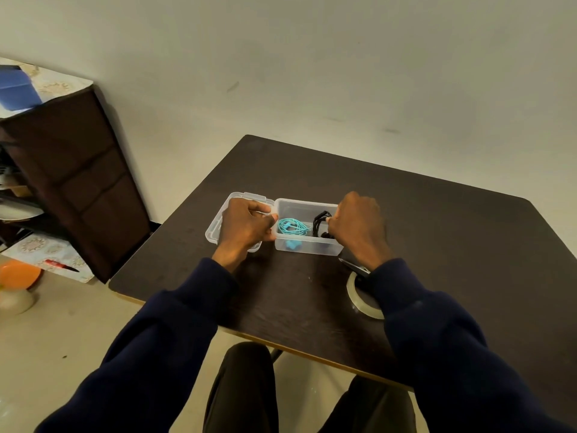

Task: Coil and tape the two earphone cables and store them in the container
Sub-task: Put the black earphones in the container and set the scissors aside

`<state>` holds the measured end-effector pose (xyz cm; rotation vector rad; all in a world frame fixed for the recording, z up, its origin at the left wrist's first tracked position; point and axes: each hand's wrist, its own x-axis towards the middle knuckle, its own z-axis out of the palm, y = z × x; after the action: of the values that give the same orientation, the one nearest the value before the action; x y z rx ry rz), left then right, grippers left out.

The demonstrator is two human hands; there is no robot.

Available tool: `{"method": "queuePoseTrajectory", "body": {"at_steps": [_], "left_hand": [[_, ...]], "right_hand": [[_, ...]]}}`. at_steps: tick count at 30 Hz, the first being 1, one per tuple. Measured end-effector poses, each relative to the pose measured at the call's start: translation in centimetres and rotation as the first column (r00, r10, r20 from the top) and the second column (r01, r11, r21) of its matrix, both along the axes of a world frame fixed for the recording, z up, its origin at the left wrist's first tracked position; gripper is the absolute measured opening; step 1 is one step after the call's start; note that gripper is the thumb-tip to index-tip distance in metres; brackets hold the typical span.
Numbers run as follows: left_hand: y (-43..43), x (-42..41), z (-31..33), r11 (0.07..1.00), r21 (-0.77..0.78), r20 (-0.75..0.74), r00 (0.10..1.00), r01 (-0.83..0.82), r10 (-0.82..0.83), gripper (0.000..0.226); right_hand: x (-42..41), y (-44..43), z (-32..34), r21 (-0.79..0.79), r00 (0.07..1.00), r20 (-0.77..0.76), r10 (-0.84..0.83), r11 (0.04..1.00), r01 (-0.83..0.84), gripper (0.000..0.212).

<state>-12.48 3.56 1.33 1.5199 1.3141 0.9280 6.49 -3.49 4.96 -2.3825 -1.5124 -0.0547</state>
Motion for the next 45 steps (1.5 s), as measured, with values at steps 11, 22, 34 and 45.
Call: {"method": "queuePoseTrajectory", "body": {"at_steps": [11,22,34,45], "left_hand": [[-0.4,0.0,0.5,0.997,-0.074,0.044,0.999,0.034,-0.031,0.026],[-0.8,0.1,0.5,0.995,-0.086,0.034,0.998,0.05,-0.047,0.026],[-2.8,0.1,-0.3,0.999,-0.035,0.162,0.987,0.009,-0.003,0.002],[-3.7,0.8,-0.2,0.998,-0.057,0.152,0.988,0.003,0.006,0.027]], "right_hand": [[0.8,-0.7,0.2,-0.167,0.991,0.12,0.061,0.985,-0.041,0.051],[1.9,-1.5,-0.6,-0.063,0.999,0.017,0.031,0.998,-0.03,0.04],[5.3,-7.9,-0.6,0.15,0.914,-0.371,0.161,0.982,-0.113,0.009],[5.3,-11.8,-3.1,-0.088,0.966,-0.242,0.092,0.989,-0.116,0.047]]}}
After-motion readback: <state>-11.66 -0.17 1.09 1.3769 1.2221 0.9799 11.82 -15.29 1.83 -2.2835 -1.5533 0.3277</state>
